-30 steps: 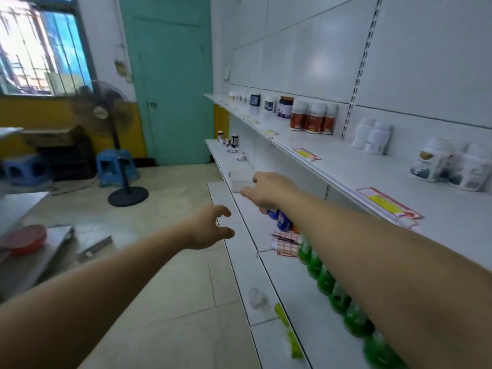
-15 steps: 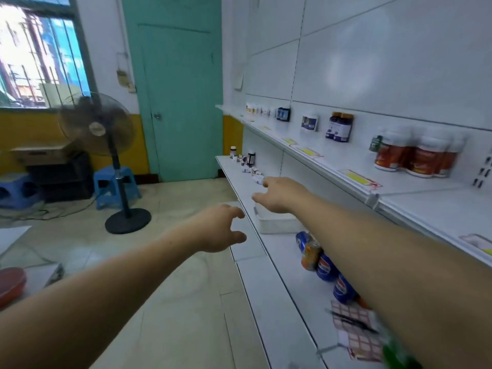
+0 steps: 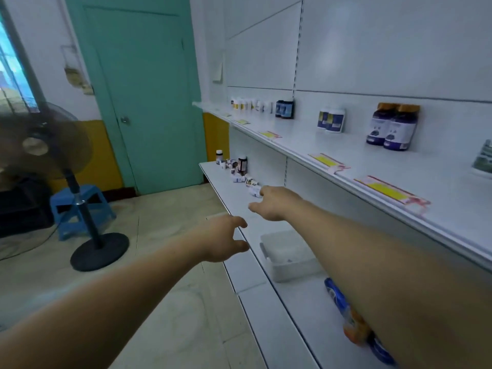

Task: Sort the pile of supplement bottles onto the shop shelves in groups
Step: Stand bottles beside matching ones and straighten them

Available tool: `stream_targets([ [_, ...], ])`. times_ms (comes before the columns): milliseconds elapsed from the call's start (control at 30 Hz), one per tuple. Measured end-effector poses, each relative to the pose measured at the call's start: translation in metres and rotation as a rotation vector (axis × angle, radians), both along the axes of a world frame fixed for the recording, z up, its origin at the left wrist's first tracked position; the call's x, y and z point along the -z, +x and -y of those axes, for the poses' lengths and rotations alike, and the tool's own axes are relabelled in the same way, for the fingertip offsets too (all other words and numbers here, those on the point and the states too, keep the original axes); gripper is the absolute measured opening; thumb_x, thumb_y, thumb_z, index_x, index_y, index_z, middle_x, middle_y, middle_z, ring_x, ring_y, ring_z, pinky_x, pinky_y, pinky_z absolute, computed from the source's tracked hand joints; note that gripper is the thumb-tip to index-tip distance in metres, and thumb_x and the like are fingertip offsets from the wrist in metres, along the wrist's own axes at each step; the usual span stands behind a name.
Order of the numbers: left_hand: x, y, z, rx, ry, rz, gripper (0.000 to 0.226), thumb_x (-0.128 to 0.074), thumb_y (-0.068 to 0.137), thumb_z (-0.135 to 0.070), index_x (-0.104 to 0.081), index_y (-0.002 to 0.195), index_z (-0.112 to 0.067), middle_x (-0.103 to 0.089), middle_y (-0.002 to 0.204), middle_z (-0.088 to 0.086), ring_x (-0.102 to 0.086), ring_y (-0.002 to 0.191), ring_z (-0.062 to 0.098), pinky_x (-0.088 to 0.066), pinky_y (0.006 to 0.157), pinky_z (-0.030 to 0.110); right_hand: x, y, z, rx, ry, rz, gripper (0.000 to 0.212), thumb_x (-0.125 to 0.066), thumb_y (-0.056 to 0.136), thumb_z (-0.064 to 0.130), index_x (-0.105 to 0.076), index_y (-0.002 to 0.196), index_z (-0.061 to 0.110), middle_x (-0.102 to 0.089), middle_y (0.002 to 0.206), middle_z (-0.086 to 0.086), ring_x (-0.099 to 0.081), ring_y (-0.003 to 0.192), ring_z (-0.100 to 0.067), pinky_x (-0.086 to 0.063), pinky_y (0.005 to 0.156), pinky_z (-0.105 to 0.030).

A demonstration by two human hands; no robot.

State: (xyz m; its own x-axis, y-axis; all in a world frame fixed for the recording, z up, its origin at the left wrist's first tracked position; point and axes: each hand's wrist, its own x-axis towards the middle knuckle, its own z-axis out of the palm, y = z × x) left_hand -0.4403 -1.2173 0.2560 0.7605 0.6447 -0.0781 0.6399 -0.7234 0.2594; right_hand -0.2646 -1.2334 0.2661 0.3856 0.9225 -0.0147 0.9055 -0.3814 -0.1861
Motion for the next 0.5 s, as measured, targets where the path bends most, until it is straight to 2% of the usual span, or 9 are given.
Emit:
stream_targets([
  [167,0.014,0.035,-0.107,-0.025,-0.032,-0.027,0.056,-0.056,0.090,-0.045,-0.040,0.140,-0.026,-0.039,0.147,0.000,-0.042,0.129,0.020,-0.034,0.105,0.031,0.016,0.045,-0.106,0.035,-0.086,-0.045,0.067,-0.044,0.090,0.057,-0.032,0.148,0.027,-0.042,0.147,-0.008,-0.047,0.125,-0.031,-0.045,0.096,-0.038],
  [333,0.022,0.059,-0.216,-0.041,-0.035,-0.073,0.055,-0.056,0.090,-0.044,-0.042,0.140,-0.025,-0.042,0.144,0.002,-0.044,0.128,0.022,-0.036,0.105,0.033,0.022,0.068,-0.208,0.025,-0.145,-0.021,0.067,-0.044,0.091,0.056,-0.036,0.146,0.018,-0.041,0.147,-0.009,-0.046,0.126,-0.030,-0.043,0.099,-0.037],
  [500,0.035,0.080,-0.335,-0.058,-0.075,-0.013,0.052,-0.058,0.090,-0.042,-0.045,0.136,-0.022,-0.046,0.140,0.004,-0.047,0.123,0.022,-0.039,0.103,0.035,0.038,0.085,-0.319,0.023,-0.194,0.003,0.064,-0.043,0.093,0.053,-0.042,0.143,0.012,-0.044,0.145,-0.010,-0.047,0.125,-0.029,-0.042,0.096,-0.035],
])
